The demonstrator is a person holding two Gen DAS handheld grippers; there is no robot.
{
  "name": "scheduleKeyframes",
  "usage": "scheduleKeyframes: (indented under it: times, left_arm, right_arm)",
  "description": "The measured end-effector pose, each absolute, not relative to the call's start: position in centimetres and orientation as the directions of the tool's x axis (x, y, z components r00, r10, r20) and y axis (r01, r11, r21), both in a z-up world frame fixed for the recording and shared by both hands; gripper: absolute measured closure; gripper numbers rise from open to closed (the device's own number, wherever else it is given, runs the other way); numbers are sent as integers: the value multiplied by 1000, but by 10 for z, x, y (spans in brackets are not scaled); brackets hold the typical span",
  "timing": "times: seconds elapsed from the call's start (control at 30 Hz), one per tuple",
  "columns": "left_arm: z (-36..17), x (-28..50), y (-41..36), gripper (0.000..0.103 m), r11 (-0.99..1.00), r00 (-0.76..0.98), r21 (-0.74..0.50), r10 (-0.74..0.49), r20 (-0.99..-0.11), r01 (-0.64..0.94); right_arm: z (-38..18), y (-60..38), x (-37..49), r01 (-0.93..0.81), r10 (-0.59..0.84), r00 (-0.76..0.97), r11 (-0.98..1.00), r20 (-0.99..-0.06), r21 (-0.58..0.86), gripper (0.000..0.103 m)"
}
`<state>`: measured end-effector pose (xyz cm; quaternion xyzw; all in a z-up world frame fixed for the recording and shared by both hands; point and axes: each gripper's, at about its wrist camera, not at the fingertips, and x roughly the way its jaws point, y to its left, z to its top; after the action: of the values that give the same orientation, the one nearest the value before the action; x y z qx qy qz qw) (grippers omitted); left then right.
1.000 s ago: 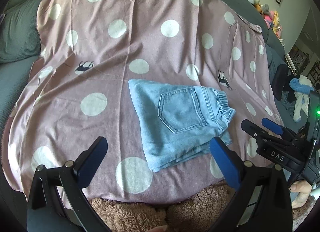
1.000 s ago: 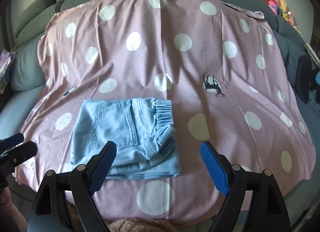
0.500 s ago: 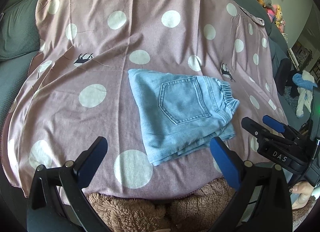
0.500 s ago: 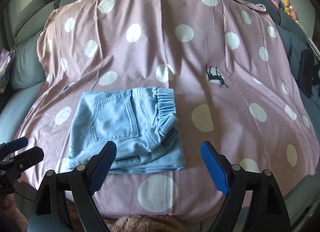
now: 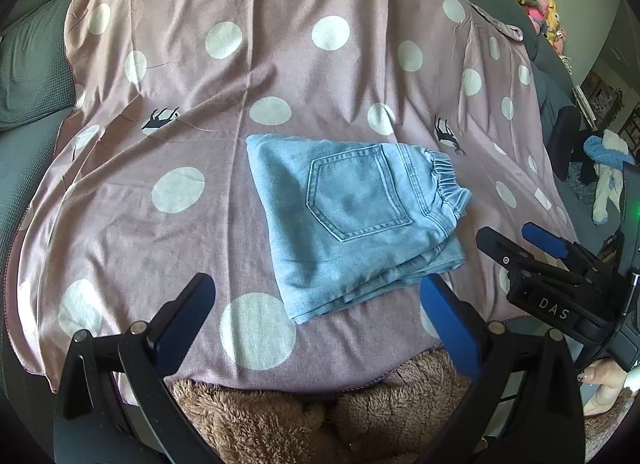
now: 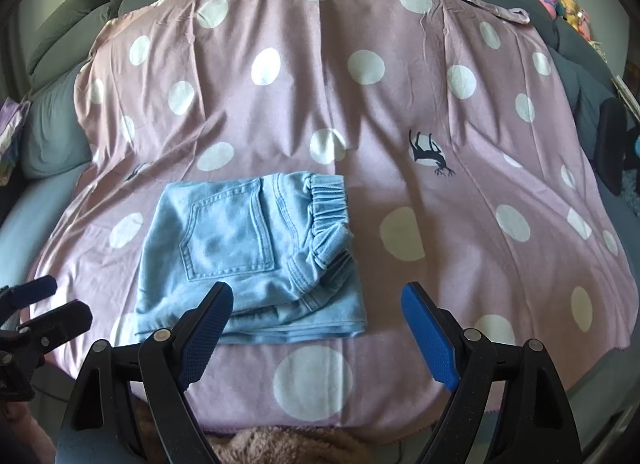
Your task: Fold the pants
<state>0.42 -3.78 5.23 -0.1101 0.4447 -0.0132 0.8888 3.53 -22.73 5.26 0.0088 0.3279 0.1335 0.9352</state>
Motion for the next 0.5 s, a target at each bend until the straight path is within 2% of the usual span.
scheduleKeyframes:
  times: [0.5]
  left_arm:
    - [54,0,-36,1,975,604,-201,-107,-790,-90]
  right_arm:
    - [52,-228,35,-243,255,750,964,-611,104,17]
